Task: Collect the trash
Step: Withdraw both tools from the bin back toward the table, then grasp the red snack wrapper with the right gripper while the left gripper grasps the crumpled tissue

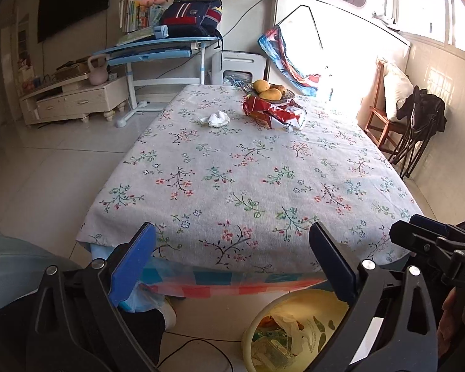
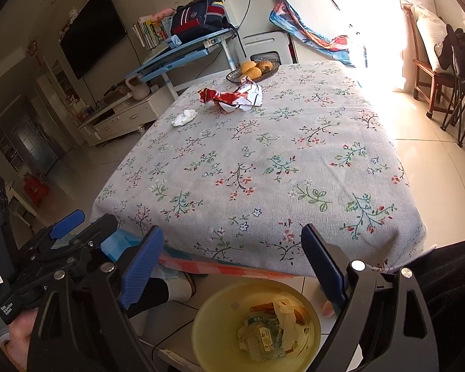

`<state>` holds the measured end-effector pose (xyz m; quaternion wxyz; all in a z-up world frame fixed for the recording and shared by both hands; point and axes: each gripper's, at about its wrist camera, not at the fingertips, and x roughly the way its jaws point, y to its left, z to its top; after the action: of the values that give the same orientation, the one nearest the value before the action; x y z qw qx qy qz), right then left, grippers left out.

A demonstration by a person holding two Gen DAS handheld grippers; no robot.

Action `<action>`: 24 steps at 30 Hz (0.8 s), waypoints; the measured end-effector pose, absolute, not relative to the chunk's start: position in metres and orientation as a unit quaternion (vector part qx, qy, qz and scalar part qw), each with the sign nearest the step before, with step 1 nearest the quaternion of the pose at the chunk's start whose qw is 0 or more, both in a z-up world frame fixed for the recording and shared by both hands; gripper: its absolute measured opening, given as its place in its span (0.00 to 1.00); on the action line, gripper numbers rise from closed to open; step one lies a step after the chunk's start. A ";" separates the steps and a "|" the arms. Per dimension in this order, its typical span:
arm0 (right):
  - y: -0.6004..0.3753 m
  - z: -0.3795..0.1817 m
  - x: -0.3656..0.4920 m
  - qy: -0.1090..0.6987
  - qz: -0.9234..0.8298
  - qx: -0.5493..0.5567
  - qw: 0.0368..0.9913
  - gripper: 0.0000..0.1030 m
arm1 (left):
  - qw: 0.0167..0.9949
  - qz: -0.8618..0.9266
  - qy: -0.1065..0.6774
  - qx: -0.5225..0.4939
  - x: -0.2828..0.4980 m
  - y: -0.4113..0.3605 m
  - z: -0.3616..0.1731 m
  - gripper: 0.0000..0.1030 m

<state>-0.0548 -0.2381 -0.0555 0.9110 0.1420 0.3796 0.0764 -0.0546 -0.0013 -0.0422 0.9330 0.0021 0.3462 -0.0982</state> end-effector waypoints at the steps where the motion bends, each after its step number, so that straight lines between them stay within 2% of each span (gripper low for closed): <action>1: -0.239 -0.054 -0.048 0.381 0.079 0.137 0.911 0.84 | 0.933 -0.097 0.346 -0.002 -0.047 0.001 -0.040 0.93; 12: -0.228 -0.023 0.060 0.366 0.111 0.030 0.924 0.88 | 0.933 -0.090 0.346 0.044 0.046 -0.002 -0.021 0.93; 24: -0.213 -0.042 0.162 0.381 0.118 -0.054 0.915 0.88 | 0.925 -0.077 0.373 0.019 0.145 -0.004 -0.040 0.93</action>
<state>0.1617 -0.2125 -0.0416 0.9154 -0.0537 0.3811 0.1180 0.1455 -0.0038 -0.0405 0.9246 0.0191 0.3725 -0.0770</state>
